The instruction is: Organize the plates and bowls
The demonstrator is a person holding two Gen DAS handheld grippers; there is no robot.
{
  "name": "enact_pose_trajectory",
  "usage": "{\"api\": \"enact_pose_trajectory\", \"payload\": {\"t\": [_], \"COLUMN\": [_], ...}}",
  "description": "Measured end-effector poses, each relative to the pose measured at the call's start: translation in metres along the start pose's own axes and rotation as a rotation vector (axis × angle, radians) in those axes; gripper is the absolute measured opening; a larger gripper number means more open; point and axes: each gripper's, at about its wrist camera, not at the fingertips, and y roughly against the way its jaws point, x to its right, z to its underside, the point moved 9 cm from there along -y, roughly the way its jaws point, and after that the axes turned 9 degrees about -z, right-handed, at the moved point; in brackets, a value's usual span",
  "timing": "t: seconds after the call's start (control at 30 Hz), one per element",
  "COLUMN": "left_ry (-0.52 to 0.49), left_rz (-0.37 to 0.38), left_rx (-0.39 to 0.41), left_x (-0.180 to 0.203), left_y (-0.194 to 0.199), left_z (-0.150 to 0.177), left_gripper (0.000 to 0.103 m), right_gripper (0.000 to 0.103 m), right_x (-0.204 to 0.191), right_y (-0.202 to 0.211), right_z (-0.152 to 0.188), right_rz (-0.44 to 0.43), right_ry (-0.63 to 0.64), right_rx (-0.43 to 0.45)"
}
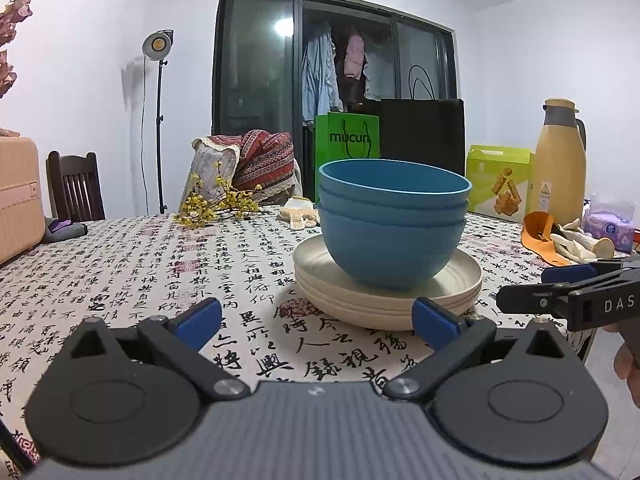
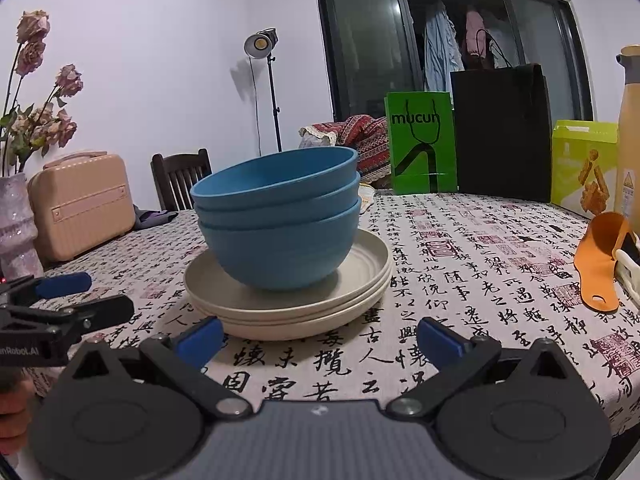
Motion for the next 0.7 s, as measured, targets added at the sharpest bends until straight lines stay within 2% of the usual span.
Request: {"api": "enact_pose_trajectory", "payload": {"t": [0.7], "left_ry": [-0.01], "left_rz": [0.005], "left_rx": [0.02], "left_x": [0.002], "left_y": [0.0034], "left_z": [-0.0005], "left_gripper": [0.103], "right_gripper": [0.103], "right_x": [0.0017], "right_y": [-0.002], "right_z": [-0.0002], "right_rz": [-0.001], "right_ry": [-0.014], "right_rx": [-0.001]}}
